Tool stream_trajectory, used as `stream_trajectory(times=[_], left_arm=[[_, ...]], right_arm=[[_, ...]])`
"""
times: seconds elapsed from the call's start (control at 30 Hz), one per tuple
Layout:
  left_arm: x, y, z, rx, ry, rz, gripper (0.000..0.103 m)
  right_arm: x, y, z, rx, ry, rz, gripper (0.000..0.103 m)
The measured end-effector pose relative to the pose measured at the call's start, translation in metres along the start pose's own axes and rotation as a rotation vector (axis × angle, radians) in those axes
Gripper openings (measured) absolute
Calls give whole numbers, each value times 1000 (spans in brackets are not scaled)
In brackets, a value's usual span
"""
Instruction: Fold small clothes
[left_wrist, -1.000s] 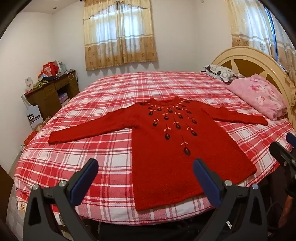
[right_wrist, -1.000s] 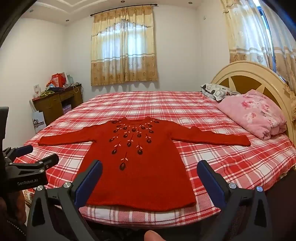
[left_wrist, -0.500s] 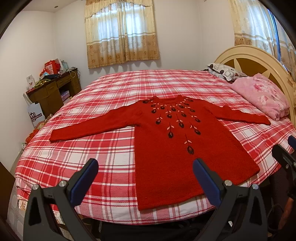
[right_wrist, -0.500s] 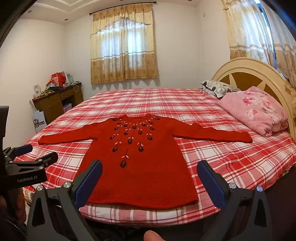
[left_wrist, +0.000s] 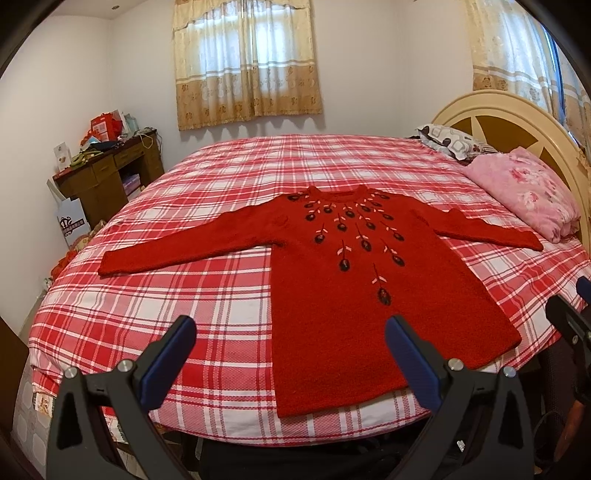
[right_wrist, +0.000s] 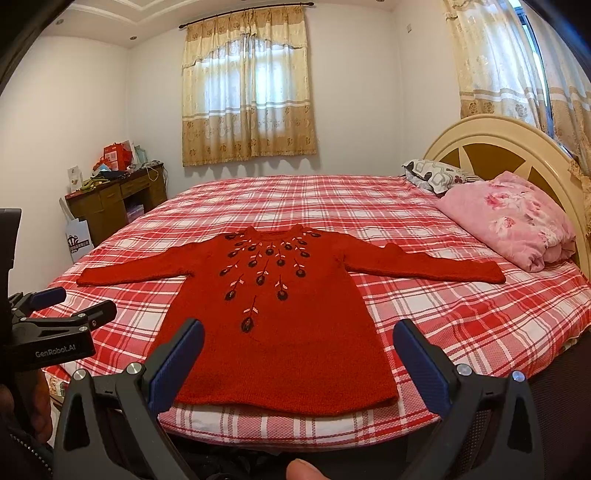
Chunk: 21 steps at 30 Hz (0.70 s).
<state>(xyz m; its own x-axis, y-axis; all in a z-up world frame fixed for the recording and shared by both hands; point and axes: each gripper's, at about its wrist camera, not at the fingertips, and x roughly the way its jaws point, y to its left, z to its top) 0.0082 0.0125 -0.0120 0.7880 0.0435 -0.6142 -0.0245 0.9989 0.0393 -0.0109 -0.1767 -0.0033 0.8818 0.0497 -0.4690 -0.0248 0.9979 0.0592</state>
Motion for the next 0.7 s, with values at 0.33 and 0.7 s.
stream_trajectory(times=[0.33,0.7], left_arm=[[1,1,1,-5,-1,1,103],[1,2,2,-12,2,1,103]], right_arm=[[0,0,0,1,0,0,102],[2,2,-1,-1,5,3,102]])
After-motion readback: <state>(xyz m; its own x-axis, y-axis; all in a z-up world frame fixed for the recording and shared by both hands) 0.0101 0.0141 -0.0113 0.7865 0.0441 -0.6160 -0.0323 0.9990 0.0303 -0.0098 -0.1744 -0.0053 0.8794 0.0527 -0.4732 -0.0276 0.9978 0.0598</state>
